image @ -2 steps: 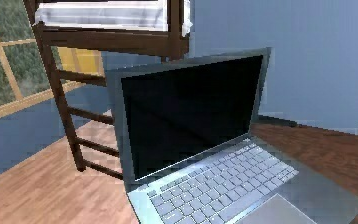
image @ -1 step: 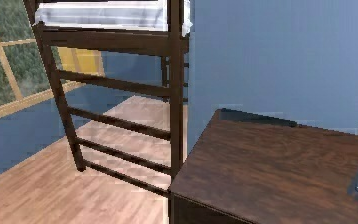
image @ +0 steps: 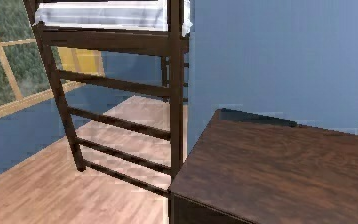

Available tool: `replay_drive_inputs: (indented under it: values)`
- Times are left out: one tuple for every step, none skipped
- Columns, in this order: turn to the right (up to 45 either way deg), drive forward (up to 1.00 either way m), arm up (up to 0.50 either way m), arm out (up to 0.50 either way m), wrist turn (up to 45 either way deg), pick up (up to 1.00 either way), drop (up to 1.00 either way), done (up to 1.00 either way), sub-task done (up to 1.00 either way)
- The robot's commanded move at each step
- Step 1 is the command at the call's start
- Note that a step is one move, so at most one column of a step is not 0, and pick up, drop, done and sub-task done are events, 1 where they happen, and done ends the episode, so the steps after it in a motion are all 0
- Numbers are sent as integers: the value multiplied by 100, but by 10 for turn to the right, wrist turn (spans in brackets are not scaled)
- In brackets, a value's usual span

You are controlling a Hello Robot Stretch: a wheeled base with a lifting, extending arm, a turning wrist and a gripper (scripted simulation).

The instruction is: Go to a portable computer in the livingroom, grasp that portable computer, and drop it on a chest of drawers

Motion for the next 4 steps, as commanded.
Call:
replay_drive_inputs:
  values:
    - [0, 0, -12, 0, 0, 0, 0, 0, 0]
    - [0, 0, 0, 0, 0, 0, 100, 0, 0]
    - [0, 0, 10, 0, 0, 0, 0, 0, 0]
    - [0, 0, 0, -8, 0, 0, 0, 0, 0]
